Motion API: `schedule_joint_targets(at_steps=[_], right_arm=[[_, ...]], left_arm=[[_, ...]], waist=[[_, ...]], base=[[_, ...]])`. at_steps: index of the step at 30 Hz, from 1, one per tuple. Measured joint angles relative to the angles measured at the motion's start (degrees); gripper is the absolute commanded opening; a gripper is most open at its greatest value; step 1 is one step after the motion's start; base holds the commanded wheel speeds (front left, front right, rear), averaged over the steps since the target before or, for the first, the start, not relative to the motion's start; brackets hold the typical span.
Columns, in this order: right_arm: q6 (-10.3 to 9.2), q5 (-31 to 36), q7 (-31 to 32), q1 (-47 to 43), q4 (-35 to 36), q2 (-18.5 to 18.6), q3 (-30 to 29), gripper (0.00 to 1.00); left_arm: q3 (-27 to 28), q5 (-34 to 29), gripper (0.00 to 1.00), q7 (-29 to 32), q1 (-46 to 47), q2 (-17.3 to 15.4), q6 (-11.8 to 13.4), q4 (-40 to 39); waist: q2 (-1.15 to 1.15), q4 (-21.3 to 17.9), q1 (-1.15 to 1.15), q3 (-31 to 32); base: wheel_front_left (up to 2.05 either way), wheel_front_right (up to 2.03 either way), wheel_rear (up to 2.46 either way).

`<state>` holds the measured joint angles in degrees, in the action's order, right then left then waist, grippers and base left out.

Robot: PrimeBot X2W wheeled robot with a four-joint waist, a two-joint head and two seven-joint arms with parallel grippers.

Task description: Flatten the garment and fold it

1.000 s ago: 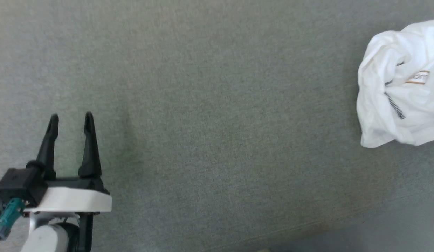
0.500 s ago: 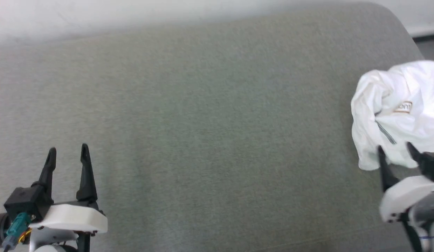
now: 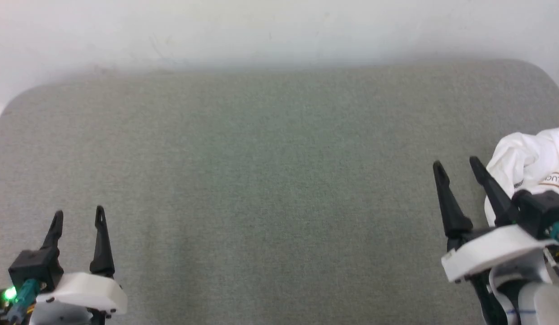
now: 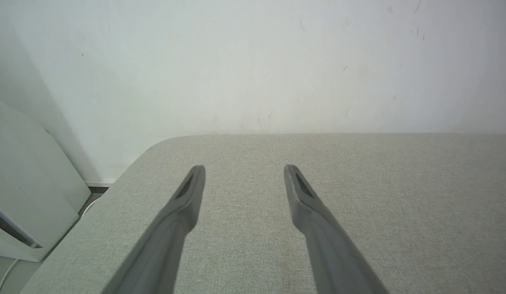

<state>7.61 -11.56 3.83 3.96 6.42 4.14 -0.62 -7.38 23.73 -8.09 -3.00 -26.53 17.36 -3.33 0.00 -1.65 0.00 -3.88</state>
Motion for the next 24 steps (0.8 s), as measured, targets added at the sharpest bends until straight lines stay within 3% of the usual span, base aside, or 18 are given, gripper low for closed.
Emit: schedule_joint_targets(at_steps=[15, 22, 23, 24], right_arm=[[-0.01, -1.51, 0.29, -9.95, 5.54, -1.05, 1.31, 1.00], [-0.01, 2.83, 1.19, -11.23, 5.79, -1.07, 1.27, 1.00], [-0.01, 3.02, 1.19, -11.24, 5.87, -1.07, 1.36, 0.00], [-0.01, 3.02, 1.19, -11.24, 5.91, -1.07, 1.42, 0.00]], left_arm=[[-2.01, 0.81, 1.00, 2.69, -4.34, -0.92, -0.68, -0.69], [-2.72, 0.26, 1.00, 4.12, -5.11, -1.35, -0.09, -0.91], [-2.80, 0.18, 0.00, 4.25, -5.11, -1.36, -0.09, -0.91], [-2.89, 0.19, 0.00, 4.37, -5.11, -1.36, -0.09, -0.91]], waist=[[0.00, 0.98, 0.00, 5.60], [0.00, 1.12, -0.01, 5.57], [0.00, 1.14, -0.01, 5.51], [0.00, 1.16, 0.00, 5.45]], base=[[0.00, 0.00, 0.00], [0.00, 0.00, 0.00], [0.00, 0.00, 0.00], [0.00, 0.00, 0.00]])
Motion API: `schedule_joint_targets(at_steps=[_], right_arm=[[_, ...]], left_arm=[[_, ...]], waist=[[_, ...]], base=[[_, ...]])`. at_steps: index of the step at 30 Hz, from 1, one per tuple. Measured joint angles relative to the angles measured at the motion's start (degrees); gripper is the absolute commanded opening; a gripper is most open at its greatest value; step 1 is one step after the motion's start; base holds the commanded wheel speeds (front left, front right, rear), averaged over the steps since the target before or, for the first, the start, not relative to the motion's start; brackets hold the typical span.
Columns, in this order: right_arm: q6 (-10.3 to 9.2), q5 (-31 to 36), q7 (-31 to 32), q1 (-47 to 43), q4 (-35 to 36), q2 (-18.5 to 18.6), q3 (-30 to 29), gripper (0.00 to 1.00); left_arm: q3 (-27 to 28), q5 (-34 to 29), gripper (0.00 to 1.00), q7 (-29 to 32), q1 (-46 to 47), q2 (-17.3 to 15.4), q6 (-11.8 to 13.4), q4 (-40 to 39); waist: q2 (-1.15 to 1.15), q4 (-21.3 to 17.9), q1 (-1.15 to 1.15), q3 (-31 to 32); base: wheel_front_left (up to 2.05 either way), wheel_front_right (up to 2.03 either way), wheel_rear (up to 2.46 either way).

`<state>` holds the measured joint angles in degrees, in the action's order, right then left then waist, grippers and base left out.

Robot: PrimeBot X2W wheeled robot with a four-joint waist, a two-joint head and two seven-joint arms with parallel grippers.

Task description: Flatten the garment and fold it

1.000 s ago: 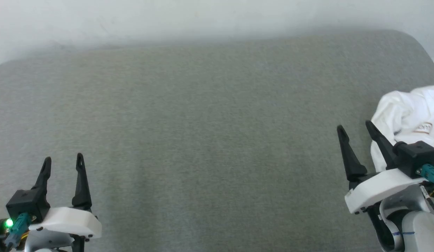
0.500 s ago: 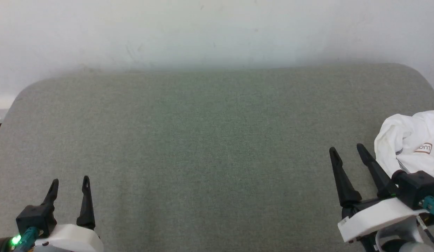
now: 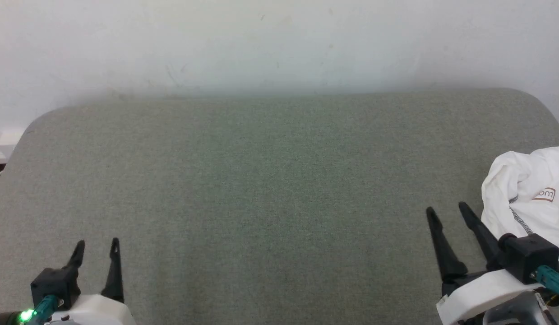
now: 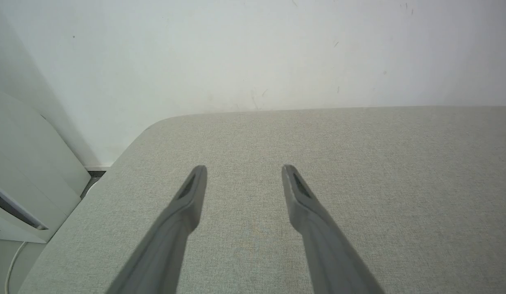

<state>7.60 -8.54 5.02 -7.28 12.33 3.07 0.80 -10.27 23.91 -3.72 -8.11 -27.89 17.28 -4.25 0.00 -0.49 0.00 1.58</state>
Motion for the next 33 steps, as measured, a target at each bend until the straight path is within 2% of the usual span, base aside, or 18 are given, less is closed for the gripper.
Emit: schedule_joint_targets(at_steps=[9, 33], right_arm=[[0.01, 0.00, -0.02, 0.02, -0.29, 0.03, -0.13, 0.00], [0.01, 1.55, -0.79, 0.93, -2.61, 0.03, -0.21, 0.00]], left_arm=[[0.20, -0.32, 0.00, 0.12, 0.02, 0.73, -0.19, 0.09], [1.98, -4.61, 0.00, 0.75, 1.15, 5.30, -3.64, 0.81]], waist=[[0.00, 0.02, 0.00, -0.06], [0.00, 0.11, 0.00, -0.37]], base=[[0.00, 0.00, 0.00], [0.00, 0.00, 0.00]])
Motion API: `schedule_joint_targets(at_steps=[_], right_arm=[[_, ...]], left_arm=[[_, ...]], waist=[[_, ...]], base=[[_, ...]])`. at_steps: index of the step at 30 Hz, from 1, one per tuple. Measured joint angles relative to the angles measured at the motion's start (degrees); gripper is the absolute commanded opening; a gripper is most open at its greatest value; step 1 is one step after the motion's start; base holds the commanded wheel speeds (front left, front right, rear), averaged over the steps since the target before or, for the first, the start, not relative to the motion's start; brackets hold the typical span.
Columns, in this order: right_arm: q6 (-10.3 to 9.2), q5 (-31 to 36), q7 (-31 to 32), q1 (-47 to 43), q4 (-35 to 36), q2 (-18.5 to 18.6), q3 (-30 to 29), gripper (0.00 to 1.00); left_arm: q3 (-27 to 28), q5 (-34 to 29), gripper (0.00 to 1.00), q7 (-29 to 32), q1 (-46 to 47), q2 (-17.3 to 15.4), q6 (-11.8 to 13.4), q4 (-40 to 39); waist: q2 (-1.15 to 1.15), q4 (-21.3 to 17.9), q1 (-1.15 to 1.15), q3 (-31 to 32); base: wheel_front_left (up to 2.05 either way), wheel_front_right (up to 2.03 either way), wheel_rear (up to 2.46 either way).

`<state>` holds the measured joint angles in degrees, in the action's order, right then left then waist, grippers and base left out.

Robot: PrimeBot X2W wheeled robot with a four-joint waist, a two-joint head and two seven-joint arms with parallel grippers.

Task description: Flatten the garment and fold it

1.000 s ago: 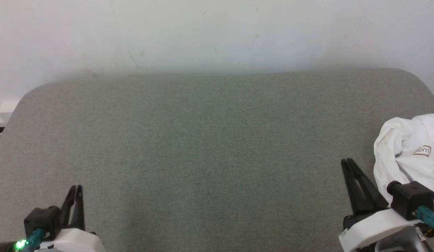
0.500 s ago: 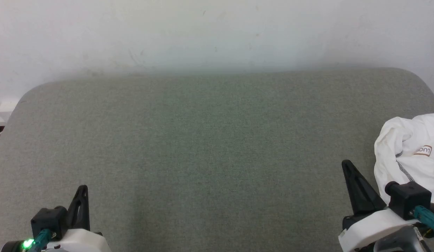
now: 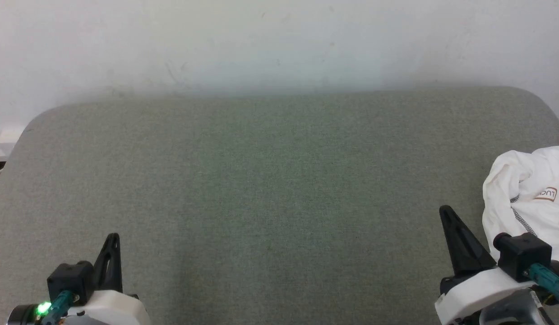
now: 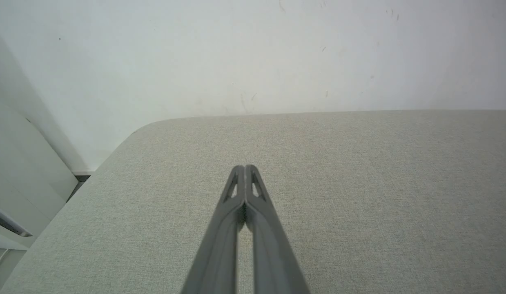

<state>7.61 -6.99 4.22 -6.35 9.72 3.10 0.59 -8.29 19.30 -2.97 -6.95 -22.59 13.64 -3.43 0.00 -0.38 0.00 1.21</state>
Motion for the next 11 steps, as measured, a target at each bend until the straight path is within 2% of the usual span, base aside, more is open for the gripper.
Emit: schedule_joint_targets(at_steps=[11], right_arm=[[0.00, 0.76, -0.33, 0.53, -1.15, 0.00, -0.05, 0.00]], left_arm=[[0.88, -2.31, 0.00, 0.43, 0.40, 2.18, -1.53, 0.34]], waist=[[0.00, 0.04, 0.00, -0.14]], base=[[0.00, 0.00, 0.00]])
